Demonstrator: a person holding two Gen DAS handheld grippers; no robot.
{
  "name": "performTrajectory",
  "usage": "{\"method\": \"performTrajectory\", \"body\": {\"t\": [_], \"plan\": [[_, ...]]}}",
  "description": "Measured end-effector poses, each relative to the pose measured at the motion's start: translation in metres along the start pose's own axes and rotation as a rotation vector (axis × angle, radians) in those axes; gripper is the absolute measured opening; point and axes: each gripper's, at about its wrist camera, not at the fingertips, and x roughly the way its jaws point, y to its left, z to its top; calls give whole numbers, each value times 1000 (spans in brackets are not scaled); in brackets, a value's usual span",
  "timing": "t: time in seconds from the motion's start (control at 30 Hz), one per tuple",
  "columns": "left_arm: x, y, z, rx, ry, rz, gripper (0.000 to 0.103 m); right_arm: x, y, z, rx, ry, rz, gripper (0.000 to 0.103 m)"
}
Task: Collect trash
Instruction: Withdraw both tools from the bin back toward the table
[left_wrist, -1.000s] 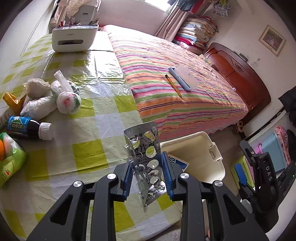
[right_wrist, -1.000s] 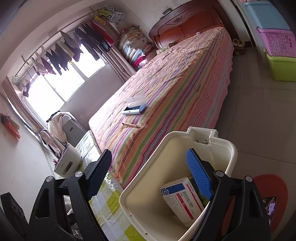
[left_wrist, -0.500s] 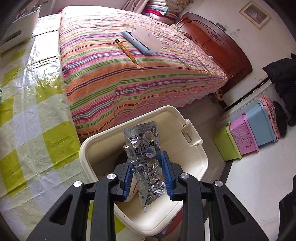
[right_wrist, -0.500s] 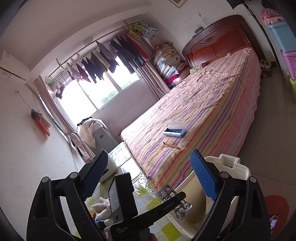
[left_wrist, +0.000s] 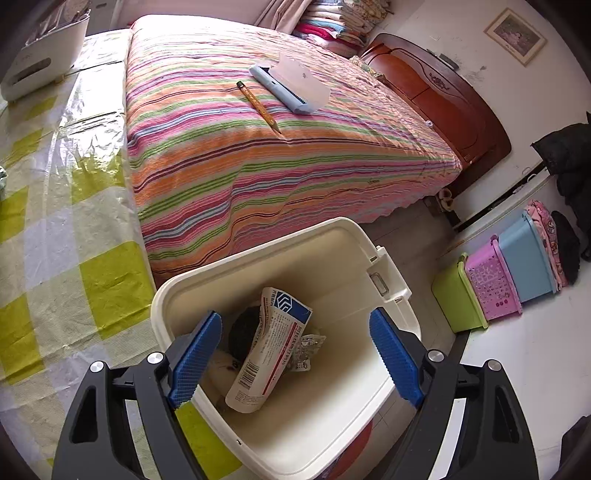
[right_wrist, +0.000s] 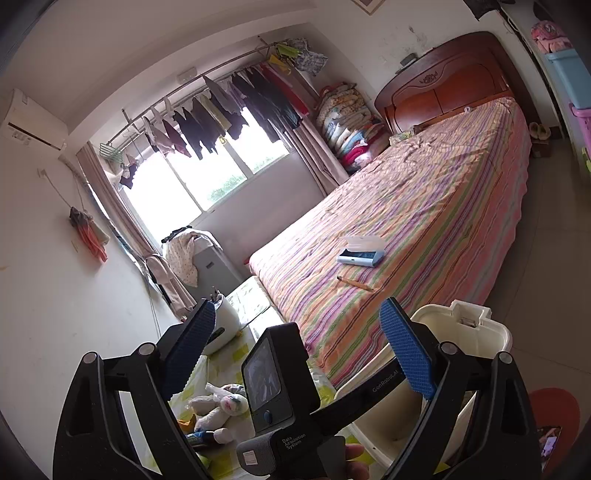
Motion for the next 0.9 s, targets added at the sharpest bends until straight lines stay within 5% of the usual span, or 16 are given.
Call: {"method": "performTrajectory", "body": {"t": [0.53,0.9], "plan": [[-45,45,-22,-68,-83,60,80,16,13,-20,-24,63,18,89],[-82,91,-39,-134,-154,174,80,27,7,-27,-35,93,-29,89]]}}
